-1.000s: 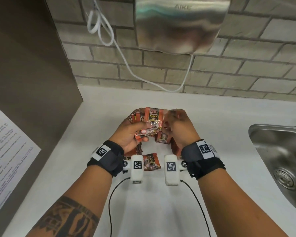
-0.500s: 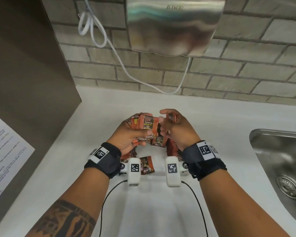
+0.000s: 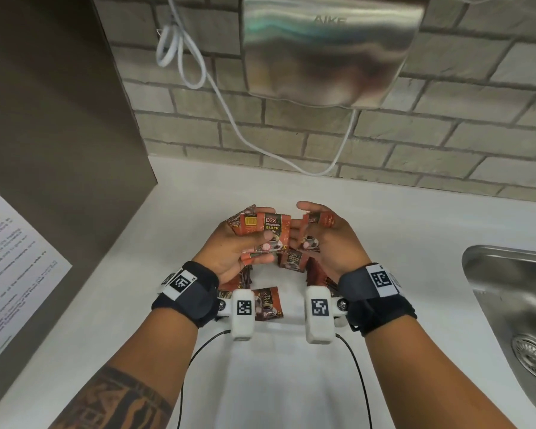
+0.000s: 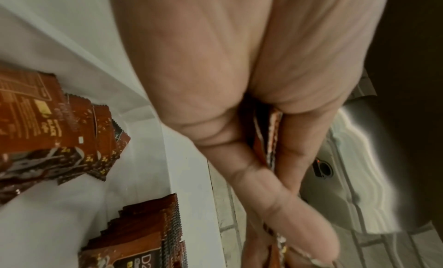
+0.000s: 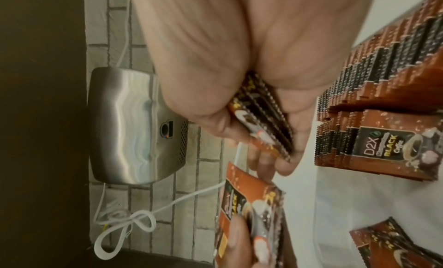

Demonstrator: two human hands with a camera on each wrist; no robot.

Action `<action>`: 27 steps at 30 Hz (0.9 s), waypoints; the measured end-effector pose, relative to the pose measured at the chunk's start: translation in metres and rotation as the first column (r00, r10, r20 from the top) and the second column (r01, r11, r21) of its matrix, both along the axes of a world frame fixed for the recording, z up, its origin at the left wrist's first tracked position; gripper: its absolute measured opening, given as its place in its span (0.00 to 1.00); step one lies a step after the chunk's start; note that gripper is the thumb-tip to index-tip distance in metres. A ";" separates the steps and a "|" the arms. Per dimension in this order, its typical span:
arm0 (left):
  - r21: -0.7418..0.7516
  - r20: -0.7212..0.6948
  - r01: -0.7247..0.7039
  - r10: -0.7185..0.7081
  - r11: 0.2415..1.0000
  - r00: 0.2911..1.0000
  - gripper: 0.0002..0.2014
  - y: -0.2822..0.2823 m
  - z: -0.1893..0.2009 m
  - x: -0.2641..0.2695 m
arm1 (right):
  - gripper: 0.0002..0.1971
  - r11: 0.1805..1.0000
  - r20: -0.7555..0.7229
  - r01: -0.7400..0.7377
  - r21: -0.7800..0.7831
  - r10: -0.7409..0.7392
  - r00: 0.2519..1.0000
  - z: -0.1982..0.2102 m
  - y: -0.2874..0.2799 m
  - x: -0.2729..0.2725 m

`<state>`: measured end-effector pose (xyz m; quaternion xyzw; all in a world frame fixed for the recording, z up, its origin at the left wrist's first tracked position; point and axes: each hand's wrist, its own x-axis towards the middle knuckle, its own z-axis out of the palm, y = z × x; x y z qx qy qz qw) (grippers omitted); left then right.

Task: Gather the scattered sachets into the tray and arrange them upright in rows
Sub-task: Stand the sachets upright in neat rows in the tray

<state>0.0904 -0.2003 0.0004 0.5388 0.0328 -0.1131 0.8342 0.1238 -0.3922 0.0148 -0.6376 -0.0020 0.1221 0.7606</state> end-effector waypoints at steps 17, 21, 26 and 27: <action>-0.070 -0.076 -0.056 0.050 0.996 0.996 0.13 -0.002 0.007 -0.004 | 0.06 0.991 -0.092 -0.001 0.133 0.013 0.996 0.006 -0.003 -0.006; 0.055 -0.039 -0.096 0.098 0.994 0.994 0.15 -0.005 0.003 -0.003 | 0.10 0.999 -0.055 -0.023 0.044 0.025 0.998 0.007 -0.001 -0.008; 0.182 -0.059 -0.104 0.116 0.978 0.991 0.19 -0.015 0.002 0.000 | 0.19 0.952 0.029 -0.129 -0.279 0.143 0.989 -0.008 0.009 -0.007; 0.172 -0.088 -0.095 0.112 0.981 0.990 0.22 -0.015 0.002 0.001 | 0.17 0.951 0.064 -0.083 -0.297 0.107 0.992 -0.009 0.008 -0.005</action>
